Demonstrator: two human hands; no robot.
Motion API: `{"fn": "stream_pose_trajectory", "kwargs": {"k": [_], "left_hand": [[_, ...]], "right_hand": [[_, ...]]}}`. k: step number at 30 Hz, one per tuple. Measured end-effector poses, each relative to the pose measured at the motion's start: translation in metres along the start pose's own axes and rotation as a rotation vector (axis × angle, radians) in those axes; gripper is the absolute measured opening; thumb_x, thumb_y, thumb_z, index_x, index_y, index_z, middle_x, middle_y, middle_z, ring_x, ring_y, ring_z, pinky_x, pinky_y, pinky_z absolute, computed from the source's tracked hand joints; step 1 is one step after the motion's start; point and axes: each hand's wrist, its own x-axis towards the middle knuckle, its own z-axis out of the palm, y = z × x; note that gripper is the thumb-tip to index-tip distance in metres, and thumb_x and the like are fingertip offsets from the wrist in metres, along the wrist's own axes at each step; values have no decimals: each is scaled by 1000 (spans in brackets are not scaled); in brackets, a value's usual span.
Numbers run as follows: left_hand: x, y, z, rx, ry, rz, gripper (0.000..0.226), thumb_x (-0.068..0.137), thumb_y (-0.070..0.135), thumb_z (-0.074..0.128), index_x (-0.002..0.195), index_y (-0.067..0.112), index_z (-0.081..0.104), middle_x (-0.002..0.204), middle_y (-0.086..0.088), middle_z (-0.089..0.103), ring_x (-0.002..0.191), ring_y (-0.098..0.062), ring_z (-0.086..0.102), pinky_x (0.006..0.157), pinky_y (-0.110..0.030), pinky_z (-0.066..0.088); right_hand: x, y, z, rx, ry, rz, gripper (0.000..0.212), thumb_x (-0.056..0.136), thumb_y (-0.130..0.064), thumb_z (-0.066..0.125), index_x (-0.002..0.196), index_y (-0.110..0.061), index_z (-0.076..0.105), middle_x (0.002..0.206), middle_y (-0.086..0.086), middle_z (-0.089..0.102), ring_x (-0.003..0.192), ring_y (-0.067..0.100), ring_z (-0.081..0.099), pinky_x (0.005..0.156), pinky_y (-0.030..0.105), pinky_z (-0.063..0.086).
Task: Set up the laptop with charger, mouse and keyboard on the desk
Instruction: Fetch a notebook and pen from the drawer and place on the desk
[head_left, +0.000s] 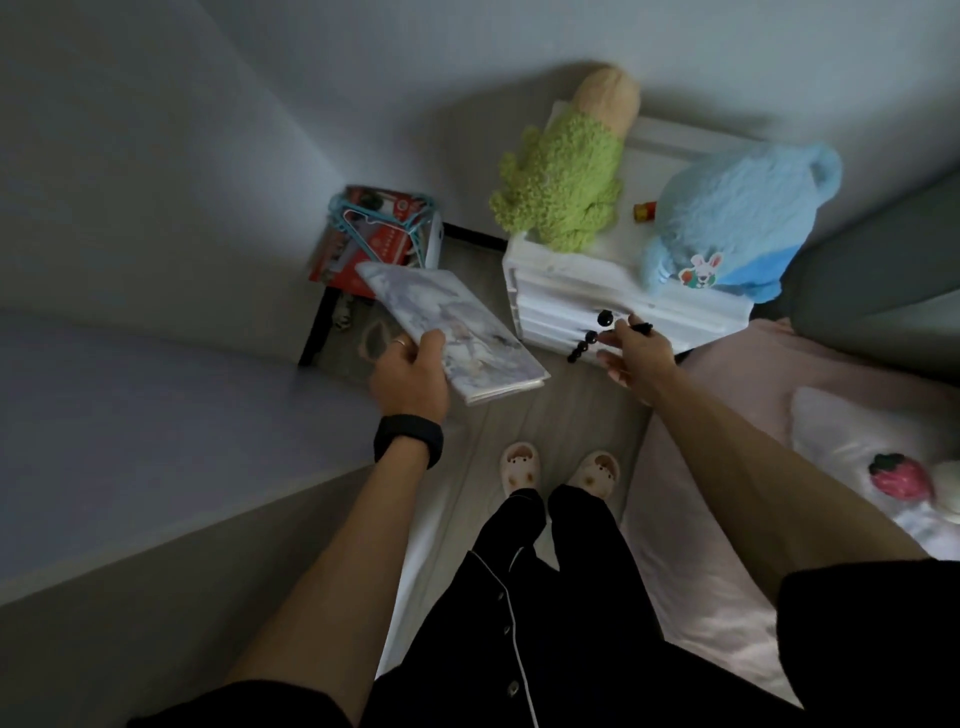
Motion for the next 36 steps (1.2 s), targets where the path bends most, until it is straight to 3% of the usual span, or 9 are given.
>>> {"fn": "stream_pose_trajectory", "kwargs": {"k": [5, 8, 12, 16, 20, 25, 30, 34, 36], "left_hand": [[-19, -8, 0, 40, -38, -9, 35, 78, 40, 61, 56, 17, 49, 57, 0, 57, 59, -20, 54, 59, -32, 42], [-36, -20, 2, 181, -92, 13, 38, 87, 35, 62, 58, 15, 47, 61, -5, 57, 62, -25, 54, 59, -36, 44], [-63, -49, 5, 355, -188, -26, 40, 86, 46, 55, 63, 15, 47, 64, -6, 58, 64, -28, 58, 60, -38, 48], [-100, -79, -2, 627, -280, -85, 44, 91, 58, 40, 69, 21, 50, 72, -3, 60, 72, -27, 60, 64, -34, 47], [-142, -114, -27, 805, -281, -188, 46, 94, 59, 32, 93, 23, 60, 93, -5, 64, 81, -27, 59, 68, -33, 45], [-206, -174, -83, 673, -159, -431, 45, 95, 55, 30, 83, 20, 55, 87, -6, 62, 75, -27, 59, 61, -32, 42], [-289, -242, -151, 467, 61, -637, 40, 94, 51, 36, 105, 23, 63, 113, -11, 67, 100, -33, 64, 79, -37, 51], [-376, -303, -201, 247, 273, -788, 42, 90, 53, 39, 103, 21, 62, 115, -14, 66, 103, -36, 63, 83, -40, 52], [-420, -335, -220, 161, 366, -845, 40, 91, 51, 39, 101, 19, 61, 114, -15, 66, 102, -36, 63, 82, -39, 52]], "right_hand": [[-8, 3, -14, -154, -12, -37, 39, 101, -35, 54, 140, -30, 51, 95, -4, 73, 64, 9, 67, 52, 22, 44], [-20, 15, -27, -288, -59, -57, 31, 98, -41, 56, 116, -17, 64, 104, 3, 75, 59, 9, 66, 51, 21, 46], [-46, 26, -42, -430, -104, -96, 24, 100, -38, 56, 92, -17, 64, 88, 1, 71, 62, 16, 63, 59, 27, 47], [-69, 46, -54, -572, -243, -77, 35, 101, -35, 56, 72, -16, 56, 67, -1, 62, 46, 11, 51, 46, 21, 36], [-99, 68, -59, -746, -333, -104, 25, 100, -33, 59, 86, -13, 66, 75, 1, 71, 50, 11, 61, 47, 23, 44], [-150, 106, -34, -1098, -528, -211, 29, 99, -33, 58, 87, -10, 72, 77, 0, 76, 67, 18, 69, 72, 39, 57], [-209, 161, 12, -1435, -772, -378, 34, 102, -32, 53, 88, -7, 72, 82, 1, 75, 64, 15, 66, 57, 22, 49], [-277, 231, 48, -1673, -959, -514, 35, 100, -34, 54, 78, -13, 72, 80, 3, 77, 69, 20, 72, 62, 26, 49], [-310, 272, 62, -1719, -1046, -557, 35, 100, -28, 56, 75, -7, 71, 70, 6, 75, 58, 18, 68, 55, 24, 46]]}}
